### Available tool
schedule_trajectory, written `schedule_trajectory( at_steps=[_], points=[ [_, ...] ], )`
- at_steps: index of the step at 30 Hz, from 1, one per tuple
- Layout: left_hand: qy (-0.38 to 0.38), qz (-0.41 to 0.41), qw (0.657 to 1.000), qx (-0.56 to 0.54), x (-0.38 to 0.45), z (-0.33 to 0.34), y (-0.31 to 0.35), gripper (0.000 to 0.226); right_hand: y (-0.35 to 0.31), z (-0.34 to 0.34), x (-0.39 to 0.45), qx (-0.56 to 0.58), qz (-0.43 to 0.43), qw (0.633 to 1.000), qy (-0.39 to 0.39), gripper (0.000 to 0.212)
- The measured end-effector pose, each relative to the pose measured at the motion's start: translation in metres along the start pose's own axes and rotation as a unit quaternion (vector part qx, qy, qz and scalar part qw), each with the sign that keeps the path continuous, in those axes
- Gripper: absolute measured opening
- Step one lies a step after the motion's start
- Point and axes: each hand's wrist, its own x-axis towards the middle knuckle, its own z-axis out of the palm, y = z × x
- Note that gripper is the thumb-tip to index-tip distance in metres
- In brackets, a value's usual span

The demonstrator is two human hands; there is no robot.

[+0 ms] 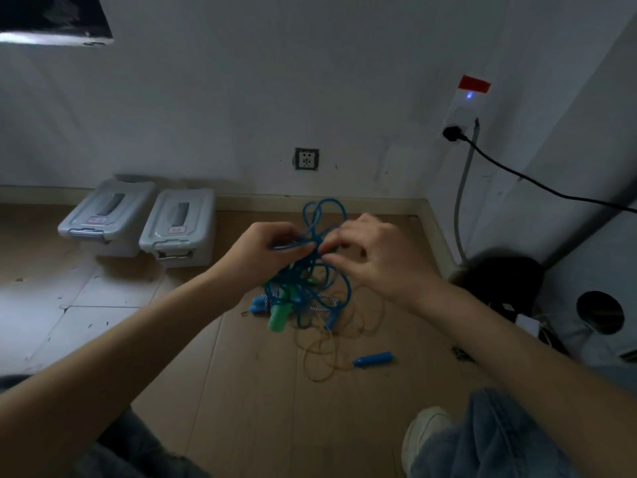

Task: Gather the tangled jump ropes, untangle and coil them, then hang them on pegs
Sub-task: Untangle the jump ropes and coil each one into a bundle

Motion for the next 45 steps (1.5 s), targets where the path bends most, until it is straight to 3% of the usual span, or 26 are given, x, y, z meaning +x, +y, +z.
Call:
schedule_trajectory(
  at_steps=[6, 10, 14, 16, 18, 21, 22, 24, 27, 29, 32, 34, 37, 40, 43, 45],
  points=[
    [-0.016, 0.02, 0.999, 0.036, -0.002, 0.001, 0.001, 0.006, 0.01, 0.001, 0.003, -0.038, 0.007, 0.999, -0.026, 0.011],
    [0.049, -0.067, 0.993, -0.087, 0.005, -0.01, -0.008, 0.007, 0.02, -0.01, 0.0, -0.037, 0.027, 0.999, 0.017, 0.01],
    [0.028, -0.097, 0.987, -0.122, 0.004, -0.012, -0.009, 0.009, 0.028, -0.006, 0.0, -0.067, 0.063, 0.995, 0.03, 0.009],
    [0.047, -0.096, 0.986, -0.132, 0.006, -0.011, -0.009, 0.015, 0.027, -0.005, 0.002, 0.021, 0.085, 0.996, 0.007, 0.01],
    [0.065, -0.107, 0.976, -0.176, 0.007, -0.014, -0.009, 0.017, 0.022, -0.012, 0.004, 0.203, 0.112, 0.972, -0.024, 0.013],
    [0.04, -0.117, 0.961, -0.248, 0.003, -0.016, -0.006, 0.007, 0.014, -0.021, 0.005, 0.362, 0.097, 0.926, 0.03, 0.02],
    [0.019, -0.118, 0.957, -0.263, 0.002, -0.016, -0.006, 0.002, 0.013, -0.021, 0.005, 0.356, 0.088, 0.929, 0.051, 0.022],
    [-0.022, -0.116, 0.952, -0.283, 0.002, -0.016, -0.005, 0.015, 0.007, -0.015, 0.006, 0.265, 0.065, 0.961, 0.053, 0.014],
    [-0.075, -0.099, 0.939, -0.322, 0.003, -0.015, -0.003, 0.018, 0.004, 0.0, 0.008, 0.121, 0.054, 0.991, -0.018, 0.017],
    [-0.109, -0.089, 0.932, -0.335, 0.004, -0.016, -0.003, 0.022, 0.004, 0.006, 0.008, 0.1, 0.063, 0.99, -0.081, 0.031],
    [-0.137, -0.091, 0.935, -0.314, 0.003, -0.014, -0.005, 0.023, 0.005, 0.011, 0.007, 0.14, 0.079, 0.978, -0.135, 0.031],
    [-0.122, -0.081, 0.946, -0.288, 0.002, -0.011, -0.003, 0.022, 0.006, 0.014, 0.005, 0.155, 0.114, 0.975, -0.11, 0.021],
    [-0.035, -0.063, 0.988, -0.137, 0.002, -0.004, 0.0, 0.021, 0.007, 0.017, 0.003, 0.228, 0.185, 0.956, -0.02, 0.017],
    [0.064, -0.114, 0.989, -0.073, 0.0, 0.003, 0.001, 0.037, 0.007, 0.017, 0.003, 0.301, 0.214, 0.928, 0.051, 0.015],
    [0.03, -0.145, 0.984, -0.098, -0.004, 0.004, 0.005, 0.044, 0.002, 0.02, 0.002, 0.331, 0.205, 0.917, 0.089, 0.013],
    [0.001, -0.122, 0.98, -0.159, -0.01, 0.006, 0.012, 0.033, 0.001, 0.021, 0.002, 0.322, 0.197, 0.922, 0.09, 0.013]
  ],
)
